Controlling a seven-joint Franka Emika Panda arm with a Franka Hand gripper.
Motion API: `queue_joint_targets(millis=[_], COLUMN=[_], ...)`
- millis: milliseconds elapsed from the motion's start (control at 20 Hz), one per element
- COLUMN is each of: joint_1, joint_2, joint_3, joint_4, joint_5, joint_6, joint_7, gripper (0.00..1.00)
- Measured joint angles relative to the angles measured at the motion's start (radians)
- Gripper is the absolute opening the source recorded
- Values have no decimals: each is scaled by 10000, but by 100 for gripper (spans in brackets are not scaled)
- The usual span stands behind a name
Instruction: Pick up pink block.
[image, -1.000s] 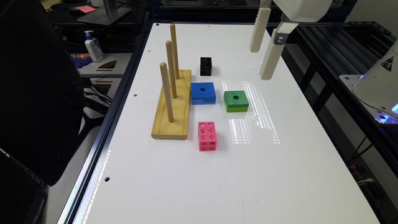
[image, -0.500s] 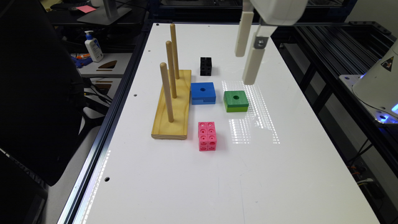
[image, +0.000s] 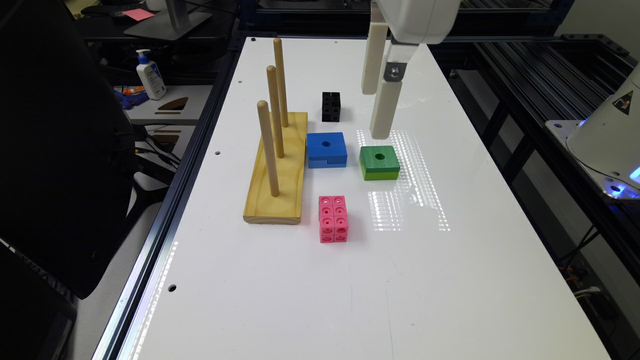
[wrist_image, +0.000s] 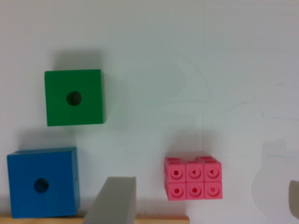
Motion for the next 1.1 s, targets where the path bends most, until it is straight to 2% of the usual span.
queue_joint_targets(millis=[150,450,1100], joint_1=[-4,-17,-26], joint_2=[153,635,838], joint_3=[0,0,-1], joint_4=[-2,-1,245], joint_5=[-8,-40,-44], joint_6=[37,478,582], joint_7=[0,0,0], gripper=[100,100,100])
